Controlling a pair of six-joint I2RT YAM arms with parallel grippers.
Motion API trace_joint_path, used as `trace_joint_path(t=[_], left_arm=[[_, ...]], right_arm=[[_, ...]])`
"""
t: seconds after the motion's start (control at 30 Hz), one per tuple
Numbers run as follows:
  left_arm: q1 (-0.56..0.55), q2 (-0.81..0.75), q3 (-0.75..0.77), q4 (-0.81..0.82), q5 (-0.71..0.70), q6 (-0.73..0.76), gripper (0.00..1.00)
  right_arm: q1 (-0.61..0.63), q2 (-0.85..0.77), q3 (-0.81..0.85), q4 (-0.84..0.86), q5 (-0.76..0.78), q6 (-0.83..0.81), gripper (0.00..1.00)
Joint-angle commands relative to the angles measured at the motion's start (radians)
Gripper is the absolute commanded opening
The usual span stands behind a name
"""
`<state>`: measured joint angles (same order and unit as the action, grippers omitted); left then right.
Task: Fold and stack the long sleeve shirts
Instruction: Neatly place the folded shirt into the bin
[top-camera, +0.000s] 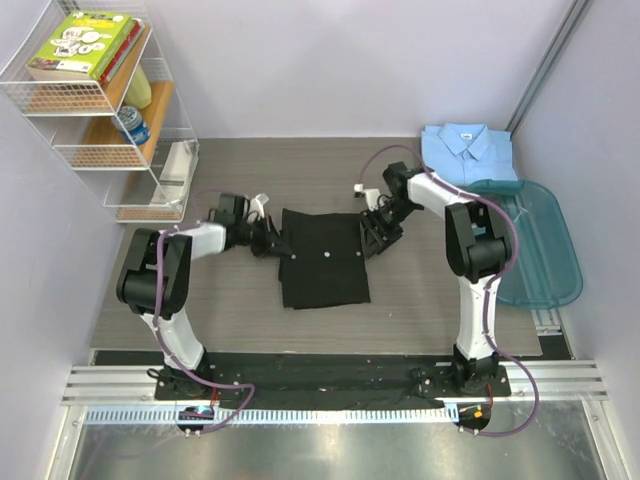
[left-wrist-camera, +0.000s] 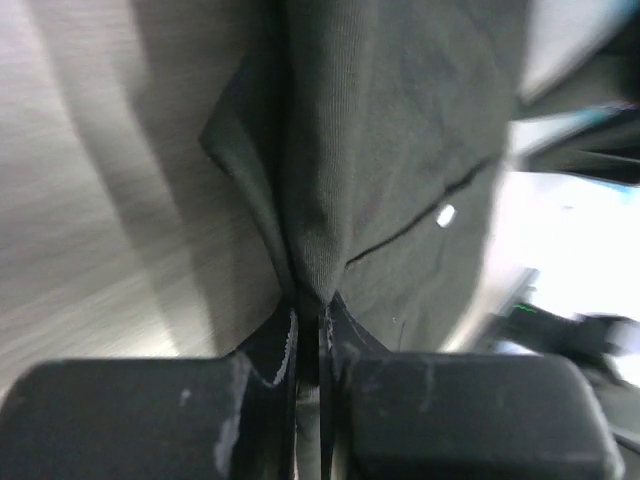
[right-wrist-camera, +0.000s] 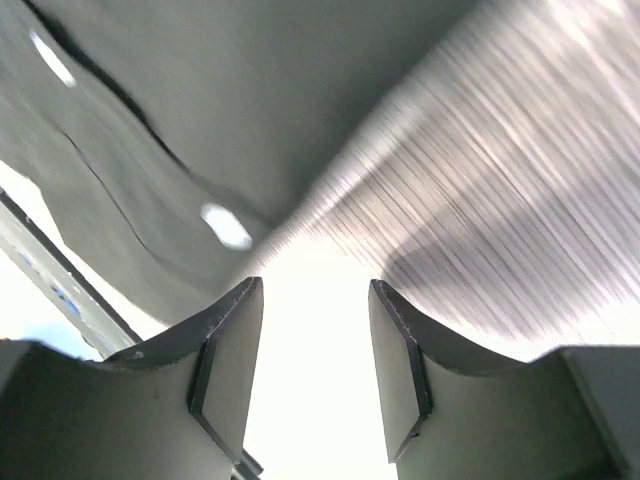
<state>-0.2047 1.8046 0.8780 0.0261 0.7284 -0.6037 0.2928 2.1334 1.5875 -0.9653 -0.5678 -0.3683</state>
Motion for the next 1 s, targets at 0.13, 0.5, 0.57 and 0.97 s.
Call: trace_joint_path(t=[0.13,0.5,0.57,0.97], left_arm=[[0.011,0.035,0.609,-1.021,-0.509,0.574,0.0],[-0.252,0.113,1.132,-1.177,-1.251,0.973,0.0],[-0.312,0.09,1.034,-1.078,-1.349,1.012,0.0],[-0.532,0.406,0.817,-0.971,-1.246,0.719,0.0]], right_arm=[[-0.125,-0.205,-0.086,0.033,-0.007,0.065,0.52],[-0.158,-0.245,-0.119,0.031,-0.043,0.058,0.52],[-0.161,-0.239,-0.121,0.033,-0.049,0.058,0.52],[-0.184,-0.239,-0.169,0.036,-0.083,0.078,0.52]])
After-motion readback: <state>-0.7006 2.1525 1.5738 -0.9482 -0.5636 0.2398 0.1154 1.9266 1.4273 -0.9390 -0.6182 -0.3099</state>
